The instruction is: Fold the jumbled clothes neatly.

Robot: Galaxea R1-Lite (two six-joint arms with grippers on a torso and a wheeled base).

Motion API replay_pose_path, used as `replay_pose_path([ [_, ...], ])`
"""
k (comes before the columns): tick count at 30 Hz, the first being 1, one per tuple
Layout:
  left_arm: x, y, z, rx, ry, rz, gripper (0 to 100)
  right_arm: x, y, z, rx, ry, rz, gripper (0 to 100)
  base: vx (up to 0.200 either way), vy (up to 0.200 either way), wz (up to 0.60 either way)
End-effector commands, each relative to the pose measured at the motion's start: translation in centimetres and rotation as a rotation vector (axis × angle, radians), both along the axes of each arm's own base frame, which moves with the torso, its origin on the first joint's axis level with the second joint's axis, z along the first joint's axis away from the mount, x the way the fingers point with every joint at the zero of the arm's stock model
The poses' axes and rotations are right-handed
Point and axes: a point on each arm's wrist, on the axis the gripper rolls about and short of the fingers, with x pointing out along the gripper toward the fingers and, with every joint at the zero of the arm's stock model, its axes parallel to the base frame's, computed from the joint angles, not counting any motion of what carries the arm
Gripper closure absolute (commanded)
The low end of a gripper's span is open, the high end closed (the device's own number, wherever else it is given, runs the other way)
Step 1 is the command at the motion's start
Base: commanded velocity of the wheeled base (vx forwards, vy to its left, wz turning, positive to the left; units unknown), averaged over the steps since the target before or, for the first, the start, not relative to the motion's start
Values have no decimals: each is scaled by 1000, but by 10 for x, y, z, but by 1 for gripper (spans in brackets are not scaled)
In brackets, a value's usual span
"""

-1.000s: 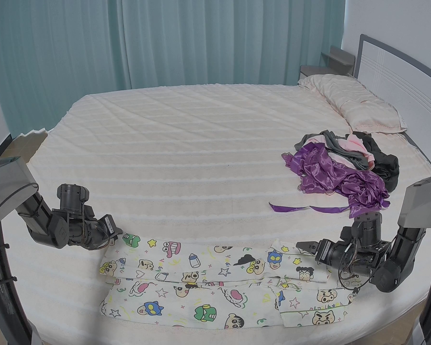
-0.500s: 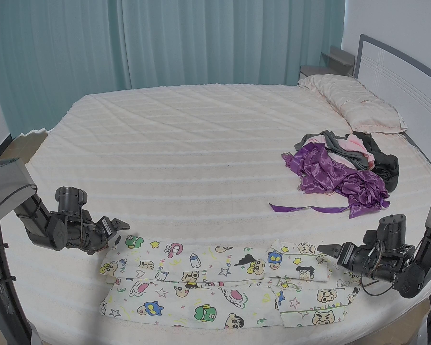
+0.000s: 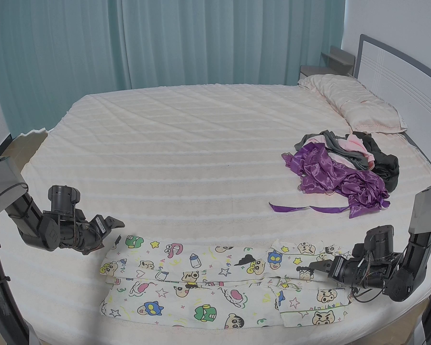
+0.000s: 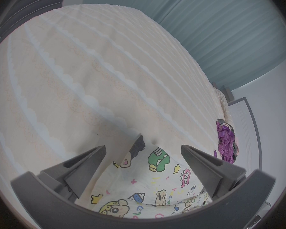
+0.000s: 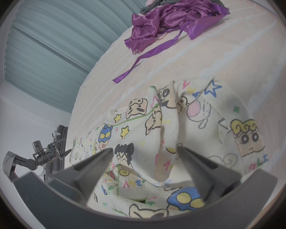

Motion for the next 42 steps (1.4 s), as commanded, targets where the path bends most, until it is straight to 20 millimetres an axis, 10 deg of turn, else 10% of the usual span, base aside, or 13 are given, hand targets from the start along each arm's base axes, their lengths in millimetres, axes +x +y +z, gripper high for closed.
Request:
replay_pose_path([
  [1, -4, 0, 5, 0, -11, 2, 0, 4, -1, -10, 5, 35, -7, 100, 0, 0, 0],
  [33, -18, 0, 17, 0, -22, 1, 0, -10, -28, 0, -25, 33, -91, 100, 0, 0, 0],
  [34, -22, -1, 17, 4, -17, -3, 0, -11, -28, 1, -30, 35, -89, 0, 0, 0, 0],
  [42, -42, -4, 9, 85, 77, -112, 0, -13, -29, 7, -36, 8, -85, 0, 0, 0, 0],
])
